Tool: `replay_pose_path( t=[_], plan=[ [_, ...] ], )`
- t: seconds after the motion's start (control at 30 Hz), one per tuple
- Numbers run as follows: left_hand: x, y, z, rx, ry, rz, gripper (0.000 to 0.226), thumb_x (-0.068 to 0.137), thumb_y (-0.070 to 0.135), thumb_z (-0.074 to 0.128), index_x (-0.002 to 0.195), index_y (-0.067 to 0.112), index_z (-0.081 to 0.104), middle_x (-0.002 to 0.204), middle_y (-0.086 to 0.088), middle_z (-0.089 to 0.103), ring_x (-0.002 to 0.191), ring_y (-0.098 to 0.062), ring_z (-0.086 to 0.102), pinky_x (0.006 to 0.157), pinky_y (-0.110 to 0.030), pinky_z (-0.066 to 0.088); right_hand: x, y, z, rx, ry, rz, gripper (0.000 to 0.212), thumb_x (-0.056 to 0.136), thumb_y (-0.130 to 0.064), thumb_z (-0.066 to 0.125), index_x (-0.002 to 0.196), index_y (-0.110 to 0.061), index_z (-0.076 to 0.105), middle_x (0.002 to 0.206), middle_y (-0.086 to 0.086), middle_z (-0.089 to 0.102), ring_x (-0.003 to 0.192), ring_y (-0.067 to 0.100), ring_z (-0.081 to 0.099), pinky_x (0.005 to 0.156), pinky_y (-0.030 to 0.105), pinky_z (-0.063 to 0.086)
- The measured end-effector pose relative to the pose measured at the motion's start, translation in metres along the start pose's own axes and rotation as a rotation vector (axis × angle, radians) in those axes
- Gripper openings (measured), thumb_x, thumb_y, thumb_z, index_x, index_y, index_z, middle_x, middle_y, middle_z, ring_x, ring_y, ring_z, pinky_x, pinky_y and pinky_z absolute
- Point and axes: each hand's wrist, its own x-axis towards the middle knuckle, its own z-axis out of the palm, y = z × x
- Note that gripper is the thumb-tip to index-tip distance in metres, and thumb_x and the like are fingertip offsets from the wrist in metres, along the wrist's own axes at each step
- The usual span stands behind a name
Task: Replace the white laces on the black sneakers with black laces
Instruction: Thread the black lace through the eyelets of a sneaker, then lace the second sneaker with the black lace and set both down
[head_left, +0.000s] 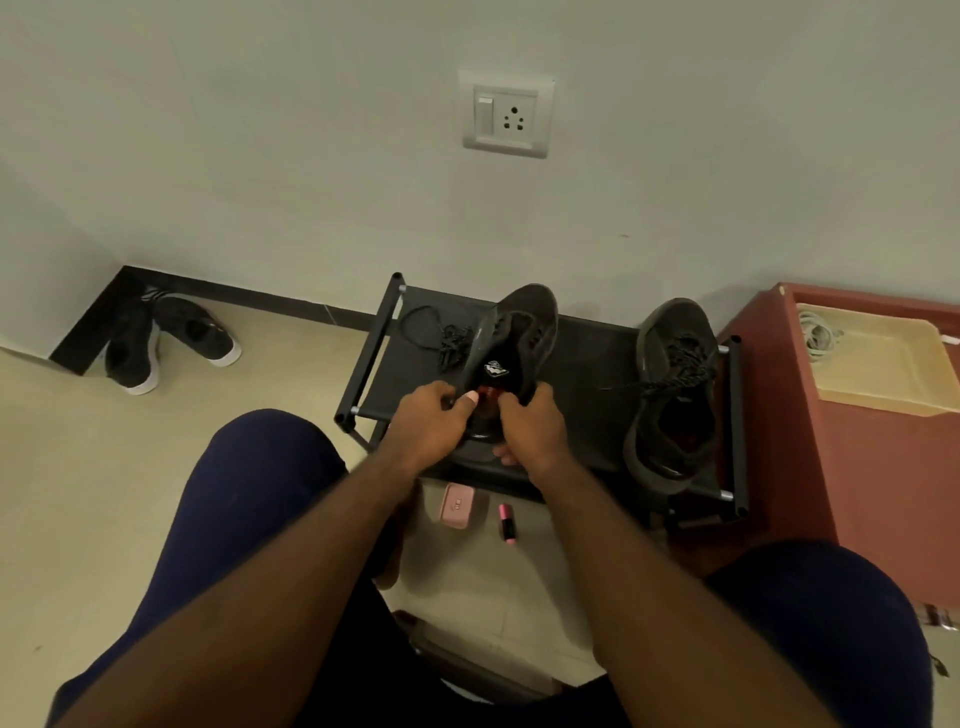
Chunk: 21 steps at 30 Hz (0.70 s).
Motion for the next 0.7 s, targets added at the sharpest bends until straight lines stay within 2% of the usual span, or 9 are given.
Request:
replay_pose_path(
  t=[0.03,0.1,0.2,0.27,0.33,0.4,0.53,0.6,0.7],
  plan=[
    [0.004,0.0,-0.003,-0.007,-0.012,0.017,0.029,0.097,0.039,0.055,0.098,0.013,0.067,0.088,-0.002,0.069,0.083,-0.016,0.065,0.073,-0.028,0.05,0.003,-0.001,-0.002,0.02,0.006,0.022,0.034,0.096,-0.027,0.056,0.127,-0.015,0.047,0.114,0.014,0.063,0.079,0.029,0.071,0.047,0.026,0.055],
    [0.016,0.002,-0.01,-0.079,-0.142,-0.001,0.033,0.1,0.038,0.052,0.092,0.009,0.067,0.085,-0.009,0.071,0.075,-0.015,0.067,0.068,-0.03,0.051,0.009,-0.001,-0.011,-0.009,0.035,0.052,0.031,0.096,-0.018,0.055,0.126,-0.014,0.051,0.117,0.011,0.061,0.091,0.028,0.068,0.063,0.037,0.062],
    [0.039,-0.001,-0.016,-0.118,-0.332,-0.067,0.029,0.102,0.03,0.05,0.095,0.009,0.068,0.087,-0.009,0.072,0.071,-0.015,0.067,0.069,-0.035,0.056,0.013,0.004,-0.022,-0.117,0.072,0.045,0.03,0.099,-0.016,0.05,0.129,-0.018,0.051,0.108,0.003,0.058,0.085,0.021,0.066,0.072,0.042,0.063],
    [0.066,-0.007,-0.016,-0.051,-0.184,-0.05,0.02,0.099,0.023,0.054,0.093,0.011,0.069,0.089,-0.009,0.073,0.075,-0.019,0.068,0.078,-0.04,0.059,0.015,0.01,-0.024,-0.122,0.07,0.033,0.033,0.1,-0.016,0.049,0.133,-0.018,0.05,0.111,0.004,0.059,0.085,0.023,0.068,0.07,0.042,0.064],
    [0.092,-0.016,-0.013,0.074,-0.022,-0.025,0.016,0.094,0.023,0.062,0.104,0.012,0.068,0.103,-0.01,0.071,0.094,-0.024,0.068,0.089,-0.041,0.056,0.013,0.013,-0.023,-0.11,0.075,0.02,0.036,0.099,-0.018,0.049,0.135,-0.021,0.05,0.116,0.005,0.061,0.088,0.025,0.069,0.072,0.042,0.063],
    [0.112,-0.021,-0.007,0.197,0.003,-0.028,0.043,0.091,0.028,0.067,0.13,0.014,0.056,0.126,-0.013,0.06,0.113,-0.03,0.06,0.099,-0.042,0.05,0.014,0.018,-0.021,-0.104,0.091,0.016,0.039,0.097,-0.02,0.049,0.135,-0.025,0.05,0.118,0.006,0.064,0.089,0.026,0.069,0.074,0.043,0.062],
    [0.137,-0.026,0.017,0.46,-0.079,0.042,0.078,0.089,0.036,0.069,0.153,0.026,0.025,0.146,-0.018,0.033,0.131,-0.039,0.04,0.107,-0.051,0.042,0.008,0.02,-0.022,-0.041,0.078,0.034,0.046,0.098,-0.017,0.044,0.143,-0.028,0.043,0.099,0.003,0.065,0.061,0.025,0.071,0.049,0.029,0.056],
    [0.145,-0.029,0.025,0.583,-0.095,0.078,0.071,0.09,0.034,0.068,0.15,0.026,0.03,0.144,-0.016,0.032,0.131,-0.038,0.037,0.104,-0.051,0.044,0.007,0.019,-0.022,-0.013,0.068,0.029,0.048,0.098,-0.013,0.042,0.144,-0.025,0.043,0.095,0.0,0.062,0.057,0.026,0.07,0.049,0.034,0.058],
    [0.153,-0.032,0.029,0.583,-0.079,0.107,0.042,0.095,0.021,0.059,0.135,0.014,0.049,0.133,-0.016,0.044,0.119,-0.037,0.05,0.096,-0.048,0.047,0.006,0.017,-0.023,0.023,0.051,0.003,0.048,0.097,-0.006,0.041,0.143,-0.021,0.045,0.095,-0.002,0.06,0.064,0.033,0.071,0.054,0.043,0.062]
  ],
)
